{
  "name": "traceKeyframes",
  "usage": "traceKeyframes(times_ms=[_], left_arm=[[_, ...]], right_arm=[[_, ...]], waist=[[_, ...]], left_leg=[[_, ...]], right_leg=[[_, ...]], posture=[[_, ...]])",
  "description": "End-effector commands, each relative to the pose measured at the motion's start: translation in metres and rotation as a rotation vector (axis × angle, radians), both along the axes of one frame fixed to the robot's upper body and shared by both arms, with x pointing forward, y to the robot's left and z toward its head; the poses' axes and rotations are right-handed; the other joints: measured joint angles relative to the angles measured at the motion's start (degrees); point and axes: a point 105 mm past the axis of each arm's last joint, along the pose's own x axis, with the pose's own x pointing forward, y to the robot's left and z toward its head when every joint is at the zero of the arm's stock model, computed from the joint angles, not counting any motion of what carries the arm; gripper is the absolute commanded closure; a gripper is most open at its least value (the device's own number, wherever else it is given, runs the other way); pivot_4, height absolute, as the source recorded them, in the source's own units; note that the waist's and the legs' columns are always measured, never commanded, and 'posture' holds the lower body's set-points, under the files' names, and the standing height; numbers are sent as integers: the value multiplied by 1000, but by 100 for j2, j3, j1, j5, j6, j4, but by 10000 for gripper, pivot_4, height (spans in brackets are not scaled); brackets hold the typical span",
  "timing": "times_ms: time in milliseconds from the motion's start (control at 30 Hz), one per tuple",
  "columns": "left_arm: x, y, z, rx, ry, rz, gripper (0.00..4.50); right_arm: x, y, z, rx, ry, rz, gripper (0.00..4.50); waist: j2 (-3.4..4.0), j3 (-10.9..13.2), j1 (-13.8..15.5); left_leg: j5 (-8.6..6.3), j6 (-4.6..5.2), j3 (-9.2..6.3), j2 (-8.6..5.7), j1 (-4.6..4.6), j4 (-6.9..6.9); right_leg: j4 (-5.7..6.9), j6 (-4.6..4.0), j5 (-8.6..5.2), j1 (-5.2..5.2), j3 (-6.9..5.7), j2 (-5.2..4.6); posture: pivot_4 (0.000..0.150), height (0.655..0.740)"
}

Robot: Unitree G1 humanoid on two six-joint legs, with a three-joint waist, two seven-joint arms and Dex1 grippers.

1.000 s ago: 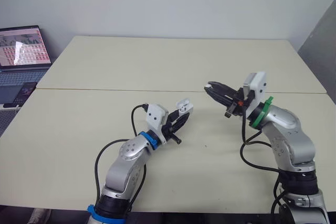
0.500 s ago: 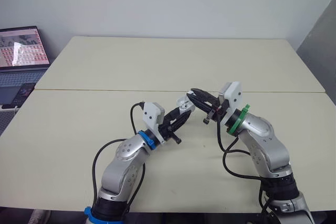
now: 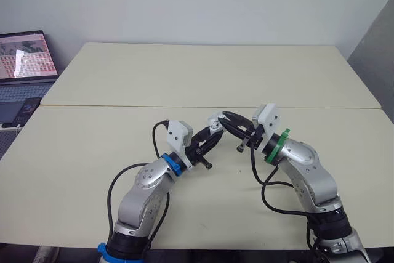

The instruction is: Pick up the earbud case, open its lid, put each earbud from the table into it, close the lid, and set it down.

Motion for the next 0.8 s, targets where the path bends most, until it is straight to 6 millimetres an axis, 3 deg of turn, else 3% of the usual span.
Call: traceKeyframes(times_ms=[33, 300, 433, 533, 600, 800], left_arm=[[-4, -2, 15, -29, -59, -17, 37114], [-6, -4, 13, -27, -41, -55, 37114], [-15, -12, 10, -55, 26, -198, 37114], [-28, -19, 9, -63, 90, -378, 37114], [-34, -21, 9, -58, 118, -462, 37114], [-51, -27, 9, -59, 197, -635, 37114]], right_arm=[[-2, -1, 11, 25, -7, 9, 27771], [-20, -12, 53, 201, 83, 177, 255], [-14, -34, 67, 280, 221, 224, 255], [0, -56, 57, 252, 322, 197, 6994], [1, -62, 49, 195, 365, 215, 13789], [-18, -66, 24, 62, 547, 390, 35917]], waist=[[0, 0, 0], [0, 0, -1], [0, 0, 2], [0, 0, -1], [1, 1, -1], [3, 2, -81]], left_leg=[[0, 0, -1, 0, 0, 0], [-1, 1, -2, 1, -3, 0], [-1, 3, -10, 0, -2, 0], [-2, 4, -10, 0, -1, -1], [-2, 4, -11, -1, -1, -1], [-2, 5, -2, 0, -4, -3]], right_leg=[[0, 0, 0, 0, 0, 0], [-1, 0, 0, 0, 4, 0], [-8, 0, 0, 10, 2, -1], [-11, 0, 0, 12, -1, 0], [-14, 0, 0, 14, -7, 1], [-18, 0, 0, 11, -7, 2]], posture=[[1500, 7400], [1500, 7400], [1500, 7400], [1500, 7400], [1500, 7400], [1500, 7400]])
